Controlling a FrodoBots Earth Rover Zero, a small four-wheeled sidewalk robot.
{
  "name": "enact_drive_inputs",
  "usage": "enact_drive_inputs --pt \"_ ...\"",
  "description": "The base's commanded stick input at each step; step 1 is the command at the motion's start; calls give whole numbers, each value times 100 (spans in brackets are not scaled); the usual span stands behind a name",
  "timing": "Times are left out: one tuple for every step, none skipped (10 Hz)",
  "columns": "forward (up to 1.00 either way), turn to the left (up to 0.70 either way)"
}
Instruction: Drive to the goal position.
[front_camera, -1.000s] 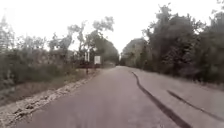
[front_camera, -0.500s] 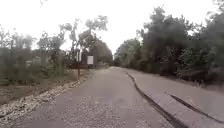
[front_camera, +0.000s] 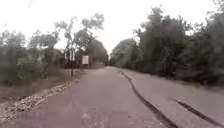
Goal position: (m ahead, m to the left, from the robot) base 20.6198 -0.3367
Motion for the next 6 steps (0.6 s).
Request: enact_drive_inputs --pt "85 0" --pt "85 0" --pt "85 0" --pt "85 0" --pt "85 0" --pt "85 0"
